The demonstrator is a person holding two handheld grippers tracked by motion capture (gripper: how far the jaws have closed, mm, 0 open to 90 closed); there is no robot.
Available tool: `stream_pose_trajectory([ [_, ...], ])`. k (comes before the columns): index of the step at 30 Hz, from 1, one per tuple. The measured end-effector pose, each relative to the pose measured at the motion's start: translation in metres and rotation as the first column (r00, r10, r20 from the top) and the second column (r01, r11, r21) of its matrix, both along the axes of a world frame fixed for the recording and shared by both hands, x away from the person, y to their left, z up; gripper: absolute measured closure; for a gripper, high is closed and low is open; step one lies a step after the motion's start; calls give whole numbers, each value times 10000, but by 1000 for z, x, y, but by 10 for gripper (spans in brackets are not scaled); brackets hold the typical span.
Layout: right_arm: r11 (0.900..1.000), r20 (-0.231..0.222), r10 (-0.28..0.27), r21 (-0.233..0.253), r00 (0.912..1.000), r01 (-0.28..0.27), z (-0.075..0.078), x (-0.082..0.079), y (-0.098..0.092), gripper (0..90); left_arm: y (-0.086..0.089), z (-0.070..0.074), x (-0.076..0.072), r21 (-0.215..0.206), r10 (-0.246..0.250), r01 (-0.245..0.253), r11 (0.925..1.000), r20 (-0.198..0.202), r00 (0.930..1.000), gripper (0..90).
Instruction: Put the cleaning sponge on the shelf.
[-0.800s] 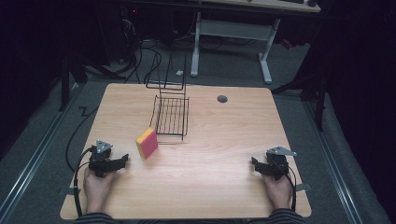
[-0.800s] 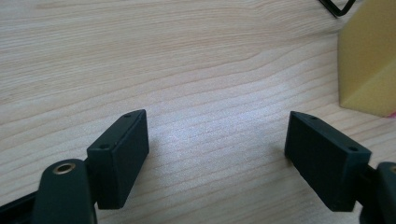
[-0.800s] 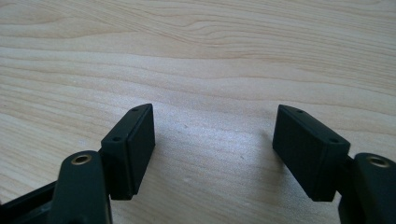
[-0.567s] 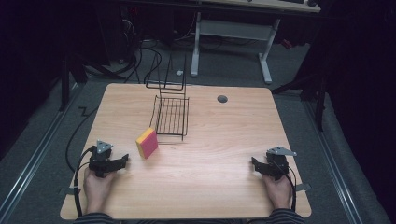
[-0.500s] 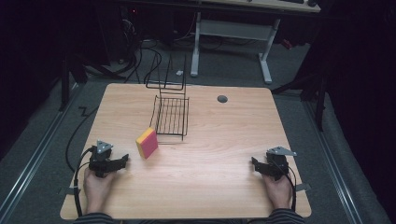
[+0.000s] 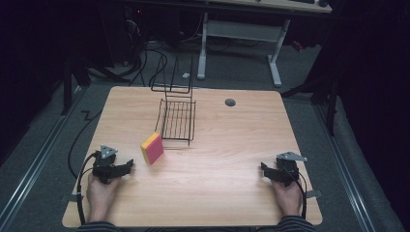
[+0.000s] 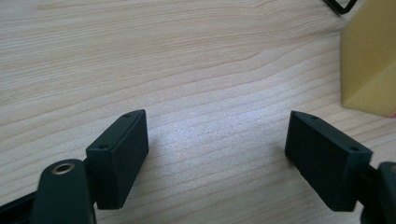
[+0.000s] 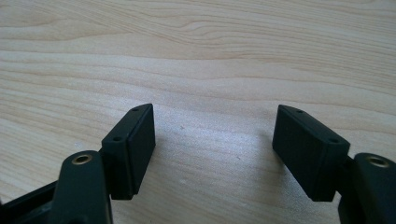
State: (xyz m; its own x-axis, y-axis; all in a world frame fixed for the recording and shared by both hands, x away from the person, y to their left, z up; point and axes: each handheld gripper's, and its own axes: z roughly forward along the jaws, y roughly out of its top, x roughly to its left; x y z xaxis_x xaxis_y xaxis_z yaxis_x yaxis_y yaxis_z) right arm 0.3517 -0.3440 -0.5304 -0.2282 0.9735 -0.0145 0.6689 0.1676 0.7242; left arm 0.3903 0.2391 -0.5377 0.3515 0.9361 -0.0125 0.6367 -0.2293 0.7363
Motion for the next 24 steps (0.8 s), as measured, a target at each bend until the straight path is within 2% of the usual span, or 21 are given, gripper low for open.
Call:
stream_pose_trajectory([
  [6,10000,7,17,-13,10000,-17,0,0,0,301,-1,0,0,-19,60,-60,10000,10,10000,228],
  [11,10000,-3,1,1,10000,-1,0,0,0,301,1,0,-1,-163,-145,144,9998,-12,9999,232],
  [17,10000,-3,4,-1,10000,-4,0,0,0,300,1,0,0,-332,-319,315,9990,-103,9994,155],
  [24,10000,-3,3,-2,10000,-3,0,0,0,300,3,1,-4,-371,-265,265,9990,-1,9996,146],
])
